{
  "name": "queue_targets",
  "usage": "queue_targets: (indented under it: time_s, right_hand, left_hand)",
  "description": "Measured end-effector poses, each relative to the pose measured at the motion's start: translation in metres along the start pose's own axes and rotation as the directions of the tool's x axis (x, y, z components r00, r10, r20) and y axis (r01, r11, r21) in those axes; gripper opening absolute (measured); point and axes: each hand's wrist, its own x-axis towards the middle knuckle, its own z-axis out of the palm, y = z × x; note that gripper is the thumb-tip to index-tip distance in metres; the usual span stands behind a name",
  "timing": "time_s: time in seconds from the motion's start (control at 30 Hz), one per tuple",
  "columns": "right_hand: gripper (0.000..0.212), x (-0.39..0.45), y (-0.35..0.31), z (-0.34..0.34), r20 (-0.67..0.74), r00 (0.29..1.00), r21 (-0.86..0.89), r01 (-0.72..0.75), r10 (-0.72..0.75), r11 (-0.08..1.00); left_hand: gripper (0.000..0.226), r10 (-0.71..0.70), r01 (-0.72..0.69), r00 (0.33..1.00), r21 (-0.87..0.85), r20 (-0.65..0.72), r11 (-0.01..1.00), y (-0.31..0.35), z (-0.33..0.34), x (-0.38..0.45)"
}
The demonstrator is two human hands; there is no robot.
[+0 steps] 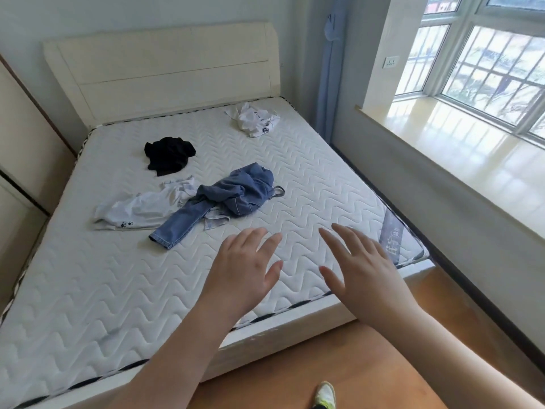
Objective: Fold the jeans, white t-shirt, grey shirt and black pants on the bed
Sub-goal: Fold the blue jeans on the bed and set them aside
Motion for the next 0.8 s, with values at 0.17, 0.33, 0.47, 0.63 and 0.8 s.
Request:
queue_targets:
  time_s: [0.17, 0.33, 0.47, 0.63, 0.8]
  right_hand:
    - [0.060, 0.059, 0.053, 0.011, 0.036, 0.999, 0.034, -0.012, 0.011, 0.999]
    - [0.062, 0.120, 0.068, 0.026, 0.095, 0.991, 0.052, 0.094, -0.098, 0.994]
    - [0.062, 0.163, 0.058, 0.042, 0.110, 0.980, 0.073, 0.158, -0.165, 0.985]
    - [0.061, 0.210, 0.040, 0.063, 0.134, 0.967, 0.126, 0.201, -0.218, 0.971]
    - [0.062, 0.259, 0.024, 0.088, 0.171, 0.953, 0.107, 0.233, -0.249, 0.967]
  left_hand:
    - [0.046, -0.033, 0.032, 0.999, 0.034, 0.027, 0.999, 0.001, 0.029, 0.059]
    - [0.049, -0.132, 0.129, 0.990, 0.078, 0.044, 0.989, -0.012, 0.046, 0.086]
    - [0.050, -0.187, 0.179, 0.980, 0.105, 0.066, 0.978, -0.030, 0.057, 0.100]
    - [0.053, -0.230, 0.226, 0.973, 0.101, 0.033, 0.969, -0.067, 0.078, 0.108]
    - [0.056, -0.287, 0.284, 0.957, 0.061, 0.042, 0.957, -0.114, 0.110, 0.127]
